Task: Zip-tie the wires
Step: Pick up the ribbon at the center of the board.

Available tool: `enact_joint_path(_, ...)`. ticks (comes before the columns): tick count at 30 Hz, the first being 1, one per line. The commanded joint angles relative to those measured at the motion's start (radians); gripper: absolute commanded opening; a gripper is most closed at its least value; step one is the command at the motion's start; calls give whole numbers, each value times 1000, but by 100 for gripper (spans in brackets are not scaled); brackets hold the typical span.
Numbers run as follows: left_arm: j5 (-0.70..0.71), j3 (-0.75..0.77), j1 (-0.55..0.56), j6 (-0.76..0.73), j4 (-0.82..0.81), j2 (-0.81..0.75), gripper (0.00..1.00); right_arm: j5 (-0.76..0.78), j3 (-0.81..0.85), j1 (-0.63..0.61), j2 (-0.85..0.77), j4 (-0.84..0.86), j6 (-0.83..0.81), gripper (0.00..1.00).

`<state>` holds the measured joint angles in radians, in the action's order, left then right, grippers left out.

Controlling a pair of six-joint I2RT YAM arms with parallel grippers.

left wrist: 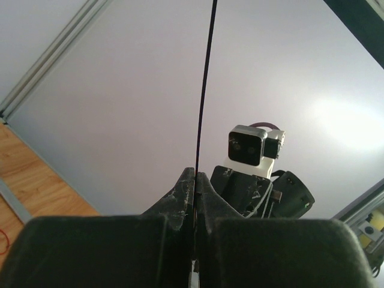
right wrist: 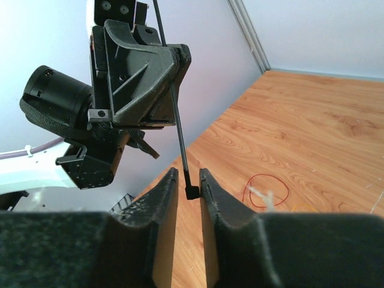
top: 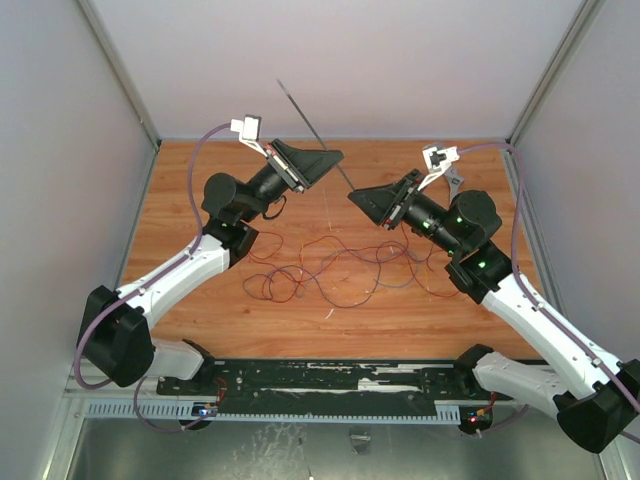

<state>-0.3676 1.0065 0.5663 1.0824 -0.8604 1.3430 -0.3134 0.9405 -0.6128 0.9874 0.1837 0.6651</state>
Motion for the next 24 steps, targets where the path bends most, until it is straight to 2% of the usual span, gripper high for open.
enact_joint_path(1,10,3,4,-9,-30,-23,0,-15,12,-8,0,10,-8,19)
enact_joint_path(6,20,2,4,-43,0,-28,0,37,26,-8,-10,-37,-29,0)
enact_joint_path(9,34,13,5,-100,65,-32,0,104,59,-7,-15,-128,-62,0)
enact_joint_path(10,33,15,4,-114,78,-33,4,122,71,-7,-15,-152,-78,0)
enact_joint_path(11,30,16,3,-129,91,-33,13,138,88,-7,-14,-183,-103,0)
enact_joint_path(13,20,23,2,-163,137,-34,52,195,155,-5,5,-298,-173,0)
enact_joint_path(14,13,30,0,-191,175,-38,67,236,205,-5,27,-392,-224,0)
enact_joint_path(15,8,36,-4,-221,222,-46,77,281,263,-5,51,-483,-299,0)
enact_joint_path(17,14,36,-8,-301,325,-74,86,374,352,-5,102,-651,-405,0)
enact_joint_path(20,47,7,-16,-440,464,-140,94,470,423,-5,157,-843,-525,0)
enact_joint_path(24,45,-38,-37,-588,625,-232,98,427,429,-5,199,-952,-632,0)
